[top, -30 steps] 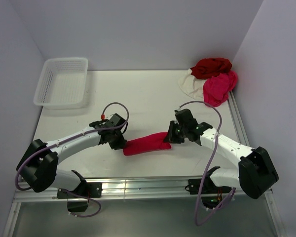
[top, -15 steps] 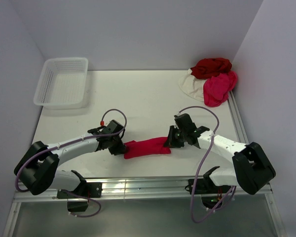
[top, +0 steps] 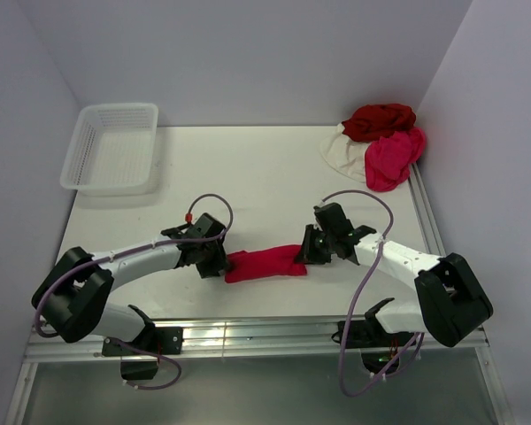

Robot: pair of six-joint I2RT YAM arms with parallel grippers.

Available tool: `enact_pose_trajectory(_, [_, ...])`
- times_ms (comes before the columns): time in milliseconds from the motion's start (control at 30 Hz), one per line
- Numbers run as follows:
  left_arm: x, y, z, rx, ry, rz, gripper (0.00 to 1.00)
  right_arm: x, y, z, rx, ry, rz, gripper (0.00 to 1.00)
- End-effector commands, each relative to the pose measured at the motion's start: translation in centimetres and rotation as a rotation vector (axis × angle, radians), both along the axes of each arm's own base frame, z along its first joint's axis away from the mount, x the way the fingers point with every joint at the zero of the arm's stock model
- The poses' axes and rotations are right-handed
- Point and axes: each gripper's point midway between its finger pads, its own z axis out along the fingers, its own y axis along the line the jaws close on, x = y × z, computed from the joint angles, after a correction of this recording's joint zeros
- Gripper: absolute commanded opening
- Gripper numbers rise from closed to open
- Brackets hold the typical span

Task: Roll the t-shirts
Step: Place the rolled tshirt into the container

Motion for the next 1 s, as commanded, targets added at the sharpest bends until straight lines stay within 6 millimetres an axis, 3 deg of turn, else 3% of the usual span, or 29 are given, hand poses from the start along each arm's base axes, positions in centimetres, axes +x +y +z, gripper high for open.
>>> enact_pose_trajectory(0, [-1.7,1.2,-3.3,0.063,0.067,-0.040,0.46,0.6,-0.9,-0.8,-0.038,-0.013,-0.022,0.00])
enact_pose_trajectory(200, [-0.7,0.3,-3.1,0.021,0.026,-0.010,0.44,0.1,-0.8,-1.2,-0.026,-0.001,-0.017,0.00])
enact_pose_trajectory(333, [-0.5,1.7,-2.8,0.102,0.034,0.041,0.41,0.1,-0.9,-1.3,-0.027,0.008,-0.018,0.00])
enact_pose_trajectory(500, [0.0,2.1,-0.2,0.074,-0.034,0.071,0.45,0.0,-1.0,-1.7,-0.034,0.029,-0.023,0.00])
enact_pose_trajectory(533, [-0.1,2.4,0.1,0.081,-0.038,0.075,0.50,0.0,-1.0,-1.7,-0.034,0.033,-0.019,0.00])
enact_pose_trajectory(700, [0.1,1.5,1.6,0.012,-0.085,0.045,0.57,-0.1,-0.9,-2.0,-0.025,0.038,-0.016,0.00])
enact_pose_trajectory(967, [-0.2,0.3,0.6,-0.051,-0.082,-0.002,0.58,0.1,-0.7,-2.0,-0.021,0.045,-0.012,0.00])
